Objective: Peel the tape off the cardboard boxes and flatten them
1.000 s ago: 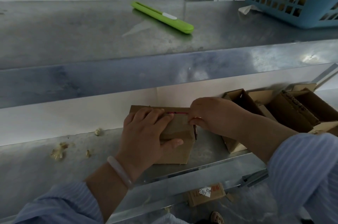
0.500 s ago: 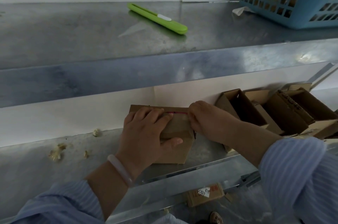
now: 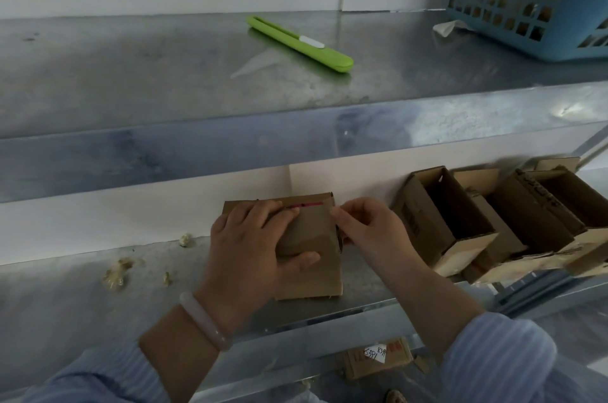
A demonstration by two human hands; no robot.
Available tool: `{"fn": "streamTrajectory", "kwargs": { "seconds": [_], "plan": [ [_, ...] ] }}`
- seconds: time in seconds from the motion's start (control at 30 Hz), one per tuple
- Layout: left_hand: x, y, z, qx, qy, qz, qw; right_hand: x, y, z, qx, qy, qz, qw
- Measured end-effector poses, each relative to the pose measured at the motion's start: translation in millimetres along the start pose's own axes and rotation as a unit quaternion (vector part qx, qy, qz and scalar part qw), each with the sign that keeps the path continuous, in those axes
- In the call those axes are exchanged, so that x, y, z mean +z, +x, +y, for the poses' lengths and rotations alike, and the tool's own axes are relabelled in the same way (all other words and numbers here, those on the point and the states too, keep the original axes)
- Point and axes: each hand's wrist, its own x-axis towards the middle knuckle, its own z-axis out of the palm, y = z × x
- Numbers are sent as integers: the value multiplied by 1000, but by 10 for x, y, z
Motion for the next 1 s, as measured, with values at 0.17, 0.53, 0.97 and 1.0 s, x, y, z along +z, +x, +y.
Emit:
{"fn": "streamTrajectory", "kwargs": {
  "seconds": [0.17, 0.53, 0.97, 1.0],
  "plan": [
    [-10, -90, -28, -50, -29, 9, 998, 79, 66, -88, 17, 37, -16, 999],
    [35, -139, -83, -225, -288, -92, 926, 381, 29, -375, -98, -108, -109, 983],
    [287, -458, -481, -138, -312, -69, 937, 790, -72, -53, -123, -140, -154, 970],
    [344, -502, -495, -151, -324, -67, 931, 823, -81, -7, -136, -157, -156, 966]
  ]
}}
